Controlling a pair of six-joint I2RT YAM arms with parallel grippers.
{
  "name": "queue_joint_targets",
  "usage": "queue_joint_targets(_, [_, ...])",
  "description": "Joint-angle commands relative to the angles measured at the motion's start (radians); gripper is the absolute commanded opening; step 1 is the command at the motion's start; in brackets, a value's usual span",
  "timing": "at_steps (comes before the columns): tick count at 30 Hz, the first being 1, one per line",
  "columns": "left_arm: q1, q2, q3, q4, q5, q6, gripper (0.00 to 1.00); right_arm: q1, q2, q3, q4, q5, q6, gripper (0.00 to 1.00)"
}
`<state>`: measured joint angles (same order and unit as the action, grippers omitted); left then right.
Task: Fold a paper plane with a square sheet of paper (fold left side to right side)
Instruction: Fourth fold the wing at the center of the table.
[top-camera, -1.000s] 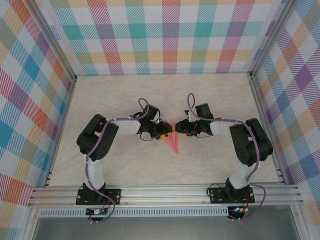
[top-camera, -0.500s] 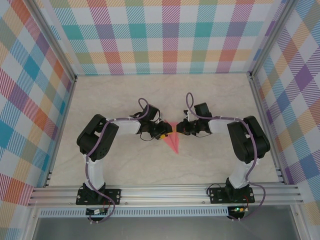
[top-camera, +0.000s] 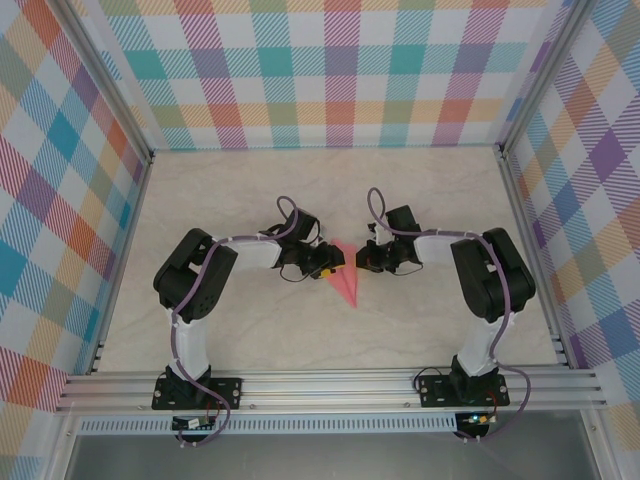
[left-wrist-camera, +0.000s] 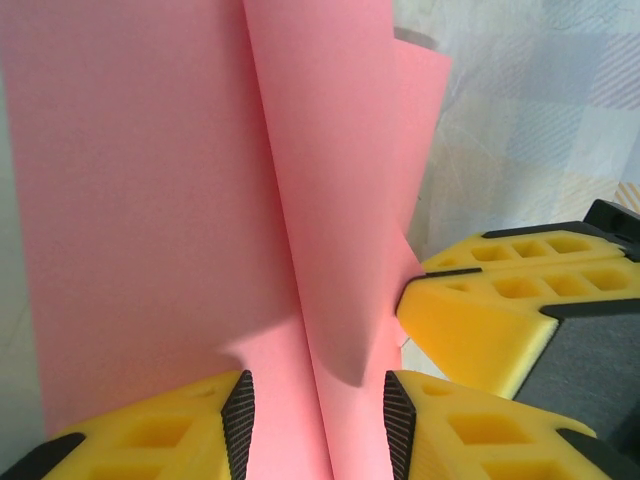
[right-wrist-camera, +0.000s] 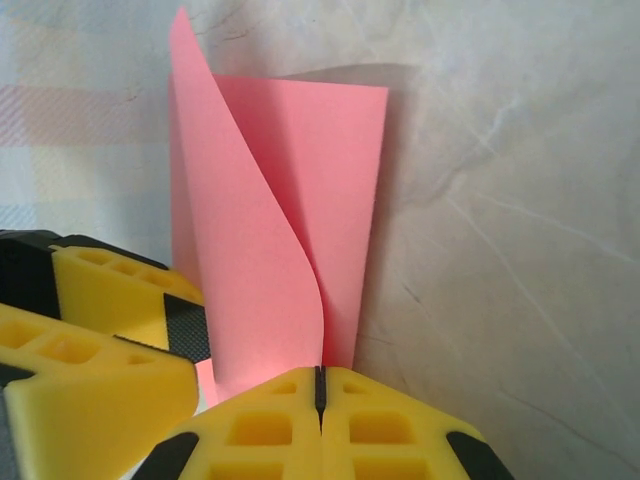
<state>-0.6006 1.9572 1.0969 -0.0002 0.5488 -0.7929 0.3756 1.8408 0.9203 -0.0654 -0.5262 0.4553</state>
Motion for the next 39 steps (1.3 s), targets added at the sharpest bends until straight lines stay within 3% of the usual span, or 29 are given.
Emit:
queue_joint_targets(1, [-0.011, 0.002, 0.008, -0.037, -0.021, 0.017, 0.41, 0.002, 0.024, 0.025, -0.018, 0.007, -0.029, 0.03])
queue_joint_targets(39, [-0.011, 0.006, 0.011, -0.040, -0.021, 0.019, 0.41, 0.024, -0.043, 0.023, -0.029, 0.000, -0.038, 0.04])
